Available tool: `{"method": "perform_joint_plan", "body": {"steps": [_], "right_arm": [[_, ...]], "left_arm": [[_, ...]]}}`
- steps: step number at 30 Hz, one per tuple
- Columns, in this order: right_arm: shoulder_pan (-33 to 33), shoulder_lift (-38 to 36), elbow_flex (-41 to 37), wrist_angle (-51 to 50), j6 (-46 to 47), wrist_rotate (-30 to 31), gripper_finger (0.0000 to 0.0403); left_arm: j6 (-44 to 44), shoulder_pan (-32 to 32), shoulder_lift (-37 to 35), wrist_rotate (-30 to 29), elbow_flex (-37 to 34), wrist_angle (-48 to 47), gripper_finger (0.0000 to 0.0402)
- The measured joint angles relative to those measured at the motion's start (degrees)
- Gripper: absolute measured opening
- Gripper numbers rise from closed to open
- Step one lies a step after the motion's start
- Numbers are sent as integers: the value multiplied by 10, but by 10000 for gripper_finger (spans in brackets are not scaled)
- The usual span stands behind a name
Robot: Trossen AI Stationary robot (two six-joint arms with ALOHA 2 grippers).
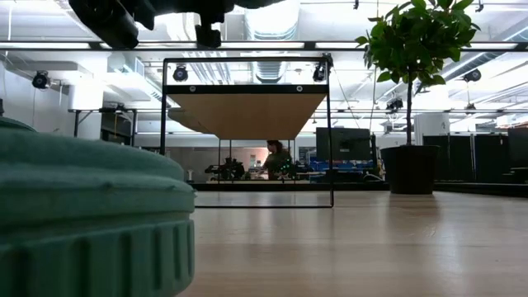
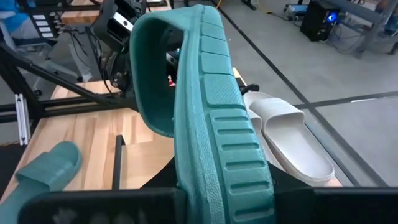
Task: Pick and place slides into the shelf
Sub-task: Put the left blue slide on the shelf
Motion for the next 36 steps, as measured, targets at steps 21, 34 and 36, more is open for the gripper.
{"method": "perform_joint_plan", "body": {"steps": [21,34,36], "right_arm": [[2,2,8,31,-162,37,187],[2,3,8,104,-331,79,189],[2,3,8,106,-341,105,189]], "left_arm": [[-180,-1,-15,-141,4,-16,19],[-213,0,-18,-201,-21,-13,19],[-213,0,-18,-202,-21,-11,19]]}}
